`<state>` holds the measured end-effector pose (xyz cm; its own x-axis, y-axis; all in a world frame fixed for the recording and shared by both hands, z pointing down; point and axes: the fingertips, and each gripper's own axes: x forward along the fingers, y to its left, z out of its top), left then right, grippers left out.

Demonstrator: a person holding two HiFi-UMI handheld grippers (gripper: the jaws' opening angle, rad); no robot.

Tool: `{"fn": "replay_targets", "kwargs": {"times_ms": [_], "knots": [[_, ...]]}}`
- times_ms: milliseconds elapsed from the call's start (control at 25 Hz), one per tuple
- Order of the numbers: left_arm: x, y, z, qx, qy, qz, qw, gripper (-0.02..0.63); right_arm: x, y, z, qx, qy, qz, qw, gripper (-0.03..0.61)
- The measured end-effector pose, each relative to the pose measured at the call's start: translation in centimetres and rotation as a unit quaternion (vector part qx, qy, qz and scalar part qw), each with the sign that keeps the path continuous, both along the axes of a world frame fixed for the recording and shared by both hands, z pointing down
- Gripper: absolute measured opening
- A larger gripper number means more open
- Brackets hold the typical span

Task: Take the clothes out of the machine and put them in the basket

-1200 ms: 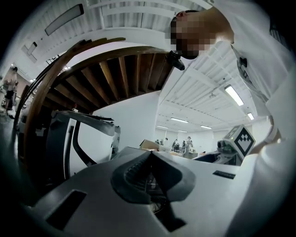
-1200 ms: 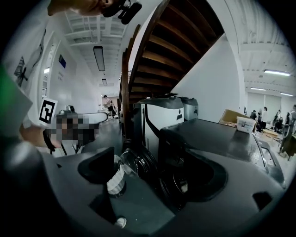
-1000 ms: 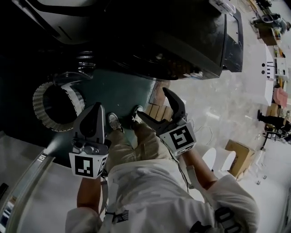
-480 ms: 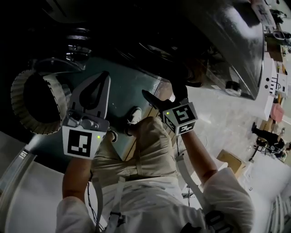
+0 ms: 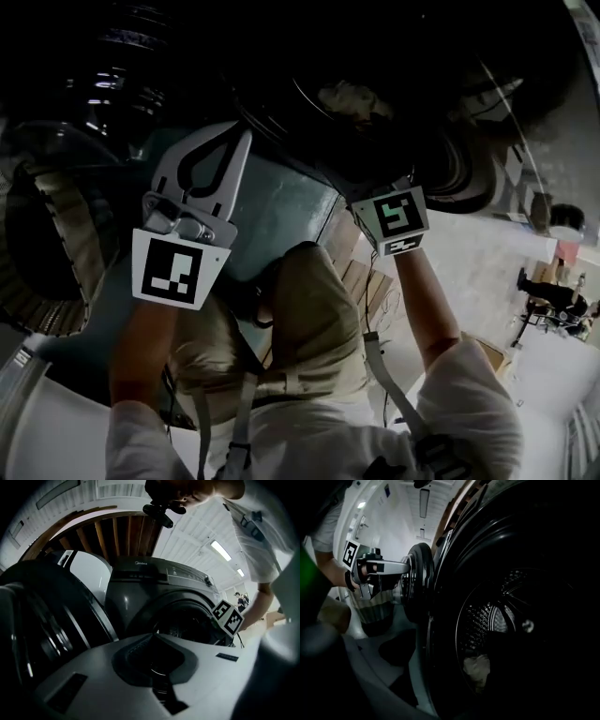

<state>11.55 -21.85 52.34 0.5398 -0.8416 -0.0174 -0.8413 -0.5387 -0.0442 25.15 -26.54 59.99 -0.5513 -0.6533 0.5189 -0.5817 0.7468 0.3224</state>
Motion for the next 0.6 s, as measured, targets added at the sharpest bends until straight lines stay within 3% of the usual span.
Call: {"fn": "replay_targets", "kwargs": {"times_ms": [200,360,480,600], "knots": [[0.0,-0.2,4.8,0.033,-0.028,0.045,0.9980,0.012,1.0,-3.9,2.2,0.079,0.067,-0.011,0.995,0.462],[0.4,0.7,6.9,0.055,-0.030,0.069,0.9957,0.012,3.2,-8.0,3.9,0.094,0.106,0.019,0.990,0.462],[0.6,1.4,7.3,0.082,-0.029,0.085,0.9926,0.012,5.8,-11.5,6.5,0.061,0.153,0.057,0.985,0.463],[-0.4,1.5,6.9,0.095,-0.026,0.081,0.9918,0.012,8.0,-13.7,9.9,-0.013,0.176,0.090,0.980,0.463]]}}
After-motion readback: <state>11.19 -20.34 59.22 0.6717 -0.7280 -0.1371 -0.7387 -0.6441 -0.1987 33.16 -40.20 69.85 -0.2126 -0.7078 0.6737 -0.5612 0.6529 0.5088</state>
